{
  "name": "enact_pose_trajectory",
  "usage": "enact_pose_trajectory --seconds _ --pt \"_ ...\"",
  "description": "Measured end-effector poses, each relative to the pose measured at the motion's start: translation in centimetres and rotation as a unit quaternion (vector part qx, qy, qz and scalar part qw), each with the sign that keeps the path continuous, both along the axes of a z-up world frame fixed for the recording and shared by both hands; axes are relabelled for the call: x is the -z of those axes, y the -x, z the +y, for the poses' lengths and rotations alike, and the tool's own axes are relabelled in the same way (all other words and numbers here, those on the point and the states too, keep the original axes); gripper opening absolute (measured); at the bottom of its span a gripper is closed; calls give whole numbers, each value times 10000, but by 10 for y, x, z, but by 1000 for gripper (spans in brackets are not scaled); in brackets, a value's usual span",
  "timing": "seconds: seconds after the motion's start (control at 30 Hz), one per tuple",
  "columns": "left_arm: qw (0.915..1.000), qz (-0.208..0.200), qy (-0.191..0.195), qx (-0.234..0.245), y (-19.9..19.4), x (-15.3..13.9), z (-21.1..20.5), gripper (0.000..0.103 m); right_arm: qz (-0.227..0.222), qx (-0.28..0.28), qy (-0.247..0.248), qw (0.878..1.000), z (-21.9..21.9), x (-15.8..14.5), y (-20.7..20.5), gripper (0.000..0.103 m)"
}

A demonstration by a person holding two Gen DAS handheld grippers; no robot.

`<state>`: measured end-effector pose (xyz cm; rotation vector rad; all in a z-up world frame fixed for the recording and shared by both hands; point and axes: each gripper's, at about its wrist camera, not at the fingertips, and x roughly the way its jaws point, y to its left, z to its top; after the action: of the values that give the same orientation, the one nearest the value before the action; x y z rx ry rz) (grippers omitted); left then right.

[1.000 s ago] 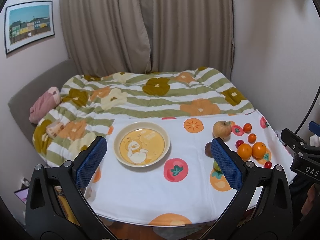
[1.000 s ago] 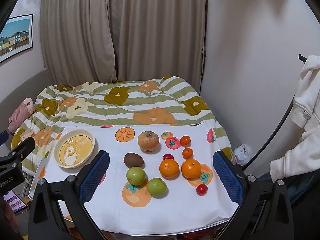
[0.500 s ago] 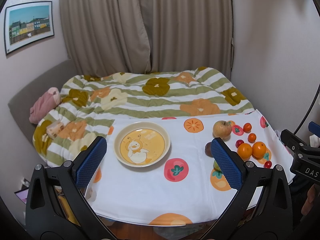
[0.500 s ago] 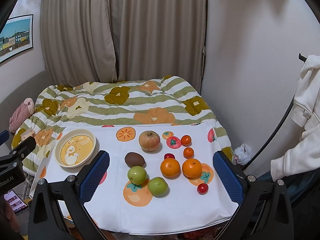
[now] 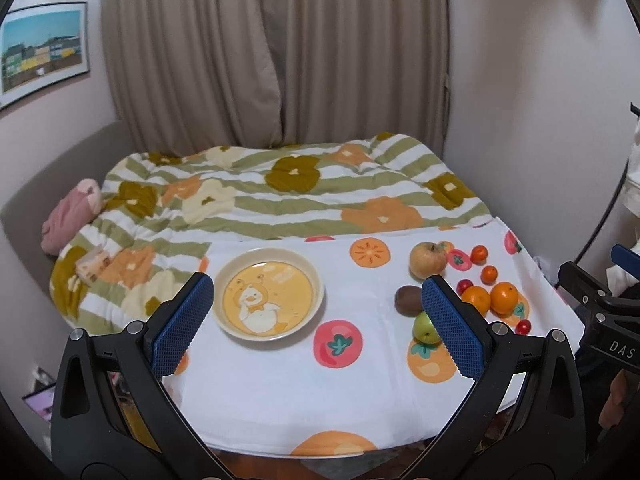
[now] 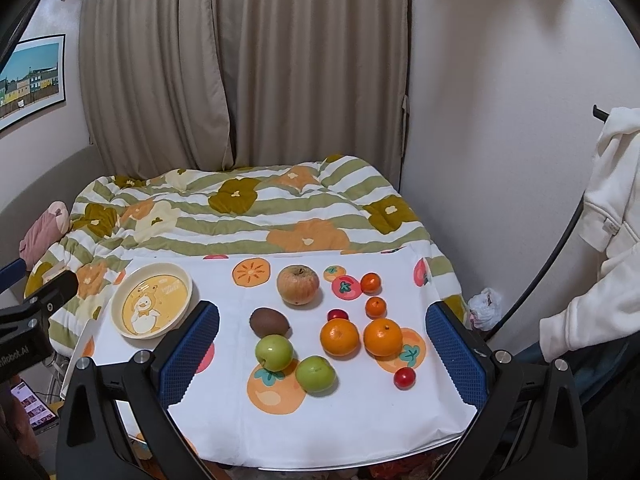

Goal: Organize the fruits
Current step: 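Reach the left tool to the green apple while the right tool reaches the large orange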

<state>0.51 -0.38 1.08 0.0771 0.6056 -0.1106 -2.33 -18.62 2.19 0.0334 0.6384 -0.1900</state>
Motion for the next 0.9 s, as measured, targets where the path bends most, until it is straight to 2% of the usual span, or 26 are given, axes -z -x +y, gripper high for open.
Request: enact_pose_trajectory --seconds 0.27,0.47,0.63,0.9 --pt "9965 307 -158 763 -22 22 -28 103 207 335 -250 9989 -29 20 -3 103" --pt "9890 687 -251 1286 -39 60 -62 103 457 476 -379 9971 -54 50 -11 103" --pt "9844 1025 -323 1395 -53 97 -92 103 649 269 -323 9970 -78 83 -27 103" --pt "9787 1608 -337 1227 -77 149 -130 103 1012 -261 -155 9944 -109 129 -63 103"
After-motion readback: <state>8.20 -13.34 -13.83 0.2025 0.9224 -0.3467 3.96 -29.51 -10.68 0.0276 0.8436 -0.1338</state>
